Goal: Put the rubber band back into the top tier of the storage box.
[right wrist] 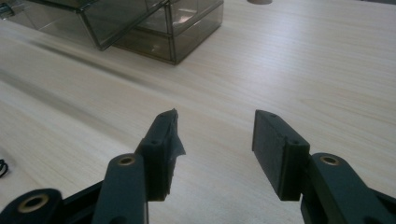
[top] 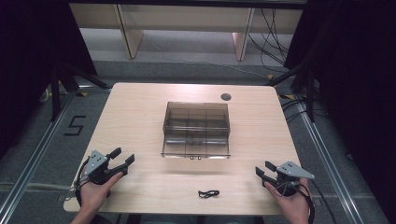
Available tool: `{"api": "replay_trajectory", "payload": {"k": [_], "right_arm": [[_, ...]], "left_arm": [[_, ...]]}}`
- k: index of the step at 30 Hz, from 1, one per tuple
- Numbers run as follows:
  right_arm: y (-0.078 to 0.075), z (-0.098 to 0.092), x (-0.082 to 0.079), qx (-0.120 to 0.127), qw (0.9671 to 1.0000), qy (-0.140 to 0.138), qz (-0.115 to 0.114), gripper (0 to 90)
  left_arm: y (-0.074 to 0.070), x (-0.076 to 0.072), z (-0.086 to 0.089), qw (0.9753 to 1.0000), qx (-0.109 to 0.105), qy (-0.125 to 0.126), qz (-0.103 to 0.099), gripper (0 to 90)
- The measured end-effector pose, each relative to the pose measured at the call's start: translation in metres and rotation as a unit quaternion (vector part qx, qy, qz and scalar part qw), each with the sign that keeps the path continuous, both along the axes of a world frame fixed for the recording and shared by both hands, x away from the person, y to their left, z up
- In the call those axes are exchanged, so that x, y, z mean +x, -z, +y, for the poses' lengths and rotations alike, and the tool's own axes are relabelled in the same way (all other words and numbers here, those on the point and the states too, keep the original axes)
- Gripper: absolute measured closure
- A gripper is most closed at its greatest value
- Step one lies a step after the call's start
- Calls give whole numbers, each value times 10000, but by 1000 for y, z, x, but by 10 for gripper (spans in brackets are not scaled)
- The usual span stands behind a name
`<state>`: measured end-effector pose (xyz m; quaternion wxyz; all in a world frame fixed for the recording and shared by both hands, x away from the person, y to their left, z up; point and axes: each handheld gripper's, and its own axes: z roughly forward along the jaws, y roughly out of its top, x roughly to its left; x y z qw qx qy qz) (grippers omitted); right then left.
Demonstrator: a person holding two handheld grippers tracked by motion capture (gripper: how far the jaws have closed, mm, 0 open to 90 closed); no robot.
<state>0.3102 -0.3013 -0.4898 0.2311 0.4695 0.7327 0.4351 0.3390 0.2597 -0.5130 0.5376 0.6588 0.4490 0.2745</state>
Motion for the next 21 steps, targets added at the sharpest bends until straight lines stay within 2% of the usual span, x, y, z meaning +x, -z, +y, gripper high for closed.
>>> {"api": "replay_trajectory", "payload": {"k": [1, 3, 4, 5, 6, 7, 8, 9, 10, 11, 12, 13, 14, 15, 16, 17, 18, 19, 20, 21], "right_arm": [[-1, -2, 3, -109, 9997, -202, -33, 533], [-3, 1, 4, -233, 9993, -304, 4, 556], [-7, 3, 4, -335, 9984, -434, 166, 576], [-7, 3, 4, -335, 9984, -434, 166, 576], [-10, 5, 3, -383, 9979, -431, 294, 589], [-12, 5, 4, -462, 9967, -577, 349, 600], [-15, 8, 2, -488, 9954, -565, 596, 612], [-17, 8, 4, -624, 9931, -778, 616, 626], [-20, 9, 4, -750, 9893, -929, 843, 647], [-21, 13, 4, -832, 9864, -1057, 946, 675], [-25, 14, 4, -998, 9801, -1212, 1218, 698], [-29, 20, 6, -1301, 9700, -1546, 1355, 743], [-29, 20, 6, -1301, 9700, -1546, 1355, 743], [-29, 23, 6, -1404, 9649, -1685, 1444, 755], [-32, 25, 7, -1607, 9553, -1875, 1628, 761], [-32, 30, 7, -1697, 9485, -1977, 1805, 762], [-33, 33, 7, -1842, 9384, -2169, 1961, 761], [-33, 36, 8, -2015, 9296, -2298, 2058, 762], [-33, 39, 9, -2114, 9230, -2412, 2128, 763], [-34, 45, 9, -2236, 9145, -2531, 2228, 763]], "left_arm": [[0, 0, 0, 10000, -1, 2, -7, 349], [0, 0, 0, 10000, 7, -4, -13, 350], [0, 0, 0, 10000, 0, 2, -1, 349], [0, 0, 0, 10000, 0, 2, -1, 349], [0, 0, 0, 10000, 14, 9, 15, 349], [0, 0, 0, 10000, 20, 11, 30, 348], [1, 1, 0, 10000, -22, 34, -10, 347], [1, 1, 0, 10000, -21, 33, 0, 346], [1, 1, -1, 10000, -25, 30, 12, 346], [1, 0, 0, 10000, 13, 8, 54, 346], [1, 0, -1, 10000, 15, 4, 47, 345], [1, 0, -1, 10000, 25, 13, 51, 345], [1, 0, -1, 10000, 25, 13, 51, 345], [1, 0, 0, 10000, 24, 19, 62, 345], [1, 0, 0, 10000, 18, 20, 71, 345], [1, 1, 0, 10000, 11, 11, 93, 346], [2, 1, -1, 9999, -10, -2, 104, 346], [3, 2, -1, 10000, -59, 14, 67, 345], [3, 2, -1, 10000, -48, 24, 66, 345], [2, 2, -1, 10000, -39, 35, 71, 344]]}}
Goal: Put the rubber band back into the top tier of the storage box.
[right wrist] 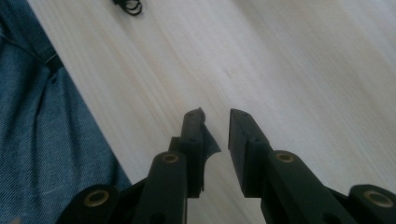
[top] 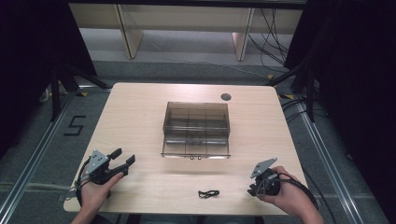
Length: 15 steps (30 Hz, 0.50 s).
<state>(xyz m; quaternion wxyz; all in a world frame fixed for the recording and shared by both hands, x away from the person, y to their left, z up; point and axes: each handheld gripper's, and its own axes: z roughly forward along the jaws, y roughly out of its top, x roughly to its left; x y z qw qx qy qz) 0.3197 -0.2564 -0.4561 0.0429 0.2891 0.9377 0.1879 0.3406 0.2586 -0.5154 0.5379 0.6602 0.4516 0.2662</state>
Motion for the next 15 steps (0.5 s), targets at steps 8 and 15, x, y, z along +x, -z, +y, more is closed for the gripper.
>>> {"api": "replay_trajectory", "payload": {"k": [8, 15], "right_arm": [[-3, 16, -1, -66, 9992, -320, 242, 759], [0, 33, -2, -132, 9960, -772, 431, 768]], "left_arm": [[0, 0, -1, 10000, 12, -11, 49, 339], [0, -1, -2, 10000, 23, 3, 54, 338]]}}
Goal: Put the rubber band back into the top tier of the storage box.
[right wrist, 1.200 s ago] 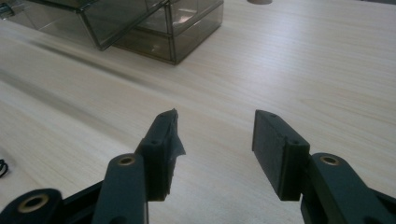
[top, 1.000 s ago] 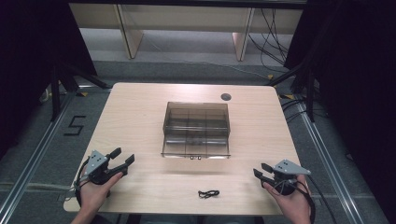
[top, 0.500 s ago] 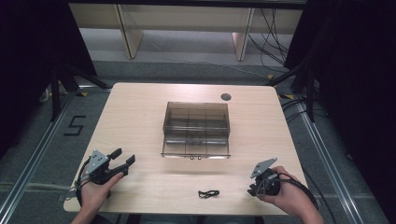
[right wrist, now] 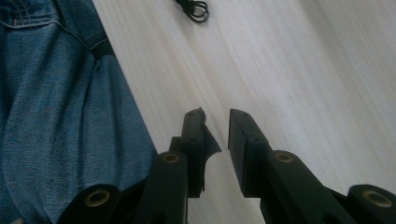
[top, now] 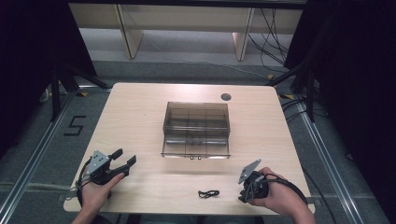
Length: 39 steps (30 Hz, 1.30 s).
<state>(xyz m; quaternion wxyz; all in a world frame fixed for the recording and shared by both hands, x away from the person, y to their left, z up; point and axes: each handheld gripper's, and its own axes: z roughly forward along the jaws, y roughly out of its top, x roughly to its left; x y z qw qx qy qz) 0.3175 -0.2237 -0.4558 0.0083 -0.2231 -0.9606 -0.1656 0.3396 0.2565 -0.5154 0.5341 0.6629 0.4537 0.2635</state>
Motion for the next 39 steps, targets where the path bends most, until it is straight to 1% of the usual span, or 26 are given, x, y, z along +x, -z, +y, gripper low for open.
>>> {"api": "replay_trajectory", "payload": {"k": [2, 6, 7, 8, 10, 12, 13, 15, 17, 18, 20, 21, 22, 23, 24, 25, 26, 27, 28, 29, 30, 35, 36, 37, 38, 39], "right_arm": [[1, 5, -1, -19, 10000, 15, 31, 765], [2, 14, 1, 41, 9999, -113, 50, 761], [2, 19, 3, 45, 9997, -218, 70, 758], [2, 19, 3, 45, 9997, -218, 70, 758], [3, 25, 5, 30, 9997, -227, 30, 757], [1, 29, 8, -21, 9997, -231, 76, 756], [2, 33, 11, -50, 9996, -287, 48, 756], [1, 35, 11, -87, 9996, -264, 62, 756], [1, 38, 14, -86, 9991, -402, 87, 756], [1, 40, 15, -100, 9992, -366, 81, 756], [1, 43, 17, -96, 9991, -417, 58, 755], [1, 46, 18, -104, 9991, -410, 83, 755], [1, 48, 19, -109, 9986, -487, 151, 754], [1, 52, 20, -126, 9985, -533, 96, 751], [1, 52, 20, -126, 9985, -533, 96, 751], [0, 54, 22, -157, 9980, -608, 58, 749], [0, 57, 22, -164, 9981, -591, 59, 747], [-2, 60, 22, -205, 9983, -524, 133, 747], [-2, 62, 23, -234, 9981, -565, 115, 746], [-1, 66, 26, -147, 9972, -721, 153, 745], [-1, 68, 27, -240, 9971, -712, 101, 744], [1, 75, 30, -213, 9965, -796, 147, 742], [0, 76, 30, -336, 9964, -766, 105, 742], [1, 77, 31, -384, 9961, -780, 156, 741], [2, 79, 32, -385, 9955, -856, 119, 742], [1, 80, 31, -472, 9963, -703, 171, 742]], "left_arm": [[0, 0, 0, 10000, -5, -23, 15, 337], [0, 0, 0, 10000, -2, -17, 7, 335], [0, 0, 0, 10000, 6, -9, -4, 335], [0, -1, 0, 10000, 6, -6, -6, 335], [0, -1, 0, 10000, 3, -4, -1, 335], [0, -1, 0, 10000, -9, -3, -1, 334], [0, -1, 0, 10000, -16, 0, 8, 334], [0, -1, 0, 10000, -9, 6, 16, 334], [0, -1, 0, 10000, -6, 5, 20, 334], [0, -1, 0, 10000, -9, -3, 19, 334], [0, -1, 0, 10000, -11, -10, 14, 335], [0, -1, 0, 10000, -12, -12, 14, 335], [0, -1, 0, 10000, -8, -11, 18, 334], [0, -1, 0, 10000, -10, -10, 20, 334], [0, -1, 0, 10000, -13, -9, 20, 334], [0, -1, 0, 10000, -11, -8, 27, 334], [0, -1, 0, 10000, -8, -2, 29, 334], [0, -1, 0, 10000, -5, 1, 30, 334], [0, -1, 0, 10000, -5, 2, 32, 335], [0, -1, 0, 10000, -5, 3, 33, 335], [0, -2, 0, 10000, -7, 1, 32, 335], [1, -2, -1, 10000, -16, 8, 41, 336], [1, -2, -1, 10000, -19, 8, 45, 336], [1, -2, -1, 10000, -24, 7, 48, 336], [1, -2, -1, 10000, -22, 13, 57, 336], [1, -2, -1, 10000, -28, 16, 62, 336]]}}
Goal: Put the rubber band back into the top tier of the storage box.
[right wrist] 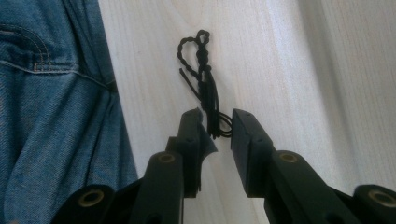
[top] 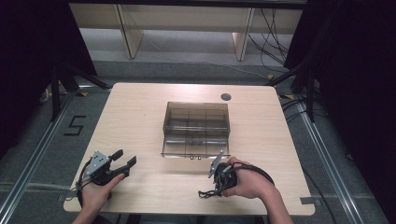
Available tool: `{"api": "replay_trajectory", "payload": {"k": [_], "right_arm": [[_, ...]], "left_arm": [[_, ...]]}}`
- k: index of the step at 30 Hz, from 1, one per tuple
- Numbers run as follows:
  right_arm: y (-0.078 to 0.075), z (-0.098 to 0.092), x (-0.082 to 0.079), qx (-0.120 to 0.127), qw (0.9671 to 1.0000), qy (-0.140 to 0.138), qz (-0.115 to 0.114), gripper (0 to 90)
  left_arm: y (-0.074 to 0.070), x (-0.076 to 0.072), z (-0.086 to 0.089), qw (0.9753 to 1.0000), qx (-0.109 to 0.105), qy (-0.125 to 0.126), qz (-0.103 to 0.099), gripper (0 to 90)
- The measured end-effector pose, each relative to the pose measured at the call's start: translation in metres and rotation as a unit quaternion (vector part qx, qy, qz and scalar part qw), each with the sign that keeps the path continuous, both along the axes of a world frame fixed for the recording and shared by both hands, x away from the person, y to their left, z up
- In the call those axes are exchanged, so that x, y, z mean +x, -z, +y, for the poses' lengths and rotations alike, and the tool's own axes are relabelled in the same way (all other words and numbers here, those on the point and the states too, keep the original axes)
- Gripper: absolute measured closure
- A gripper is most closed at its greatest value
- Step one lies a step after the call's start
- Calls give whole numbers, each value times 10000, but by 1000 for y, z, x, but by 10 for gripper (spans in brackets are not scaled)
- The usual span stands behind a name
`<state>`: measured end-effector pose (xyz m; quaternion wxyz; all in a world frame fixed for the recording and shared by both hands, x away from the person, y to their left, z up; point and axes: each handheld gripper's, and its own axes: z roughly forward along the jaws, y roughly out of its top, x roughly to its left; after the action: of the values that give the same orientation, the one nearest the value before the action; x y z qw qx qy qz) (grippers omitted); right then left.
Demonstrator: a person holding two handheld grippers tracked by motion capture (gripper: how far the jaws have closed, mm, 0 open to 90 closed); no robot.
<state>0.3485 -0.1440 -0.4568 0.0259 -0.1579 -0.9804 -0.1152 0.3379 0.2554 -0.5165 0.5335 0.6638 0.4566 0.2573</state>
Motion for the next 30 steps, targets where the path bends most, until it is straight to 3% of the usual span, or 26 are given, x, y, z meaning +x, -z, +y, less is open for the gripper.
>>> {"api": "replay_trajectory", "payload": {"k": [2, 4, 11, 14, 15, 22, 26, 27, 28, 30], "right_arm": [[2, 2, 3, -30, 9998, -174, -22, 743], [4, 5, 3, -134, 9999, -106, 2, 746], [6, 13, 6, -287, 9992, -273, 53, 769], [8, 17, 5, -438, 9988, -222, 75, 808], [10, 19, 6, -468, 9981, -409, 38, 852], [8, 20, 5, -658, 9969, -407, 136, 885], [5, 21, 6, -639, 9965, -519, 173, 887], [3, 20, 5, -668, 9967, -408, 202, 887], [4, 18, 9, -558, 9963, -635, 163, 887], [1, 18, 7, -626, 9969, -431, 187, 887]], "left_arm": [[0, 0, 0, 10000, 5, 0, -7, 336], [0, -1, 0, 10000, 12, -7, -10, 337], [0, -1, 0, 10000, 12, 18, -5, 338], [0, 0, -1, 10000, -3, 19, -7, 339], [1, 0, -1, 10000, 8, 24, -2, 339], [1, 0, -1, 10000, -2, 60, -40, 341], [1, 0, -1, 10000, 1, 55, -34, 343], [1, 0, -1, 10000, -2, 55, -31, 343], [1, 0, -1, 10000, -2, 54, -31, 343], [1, 0, -1, 10000, 1, 56, -28, 343]]}}
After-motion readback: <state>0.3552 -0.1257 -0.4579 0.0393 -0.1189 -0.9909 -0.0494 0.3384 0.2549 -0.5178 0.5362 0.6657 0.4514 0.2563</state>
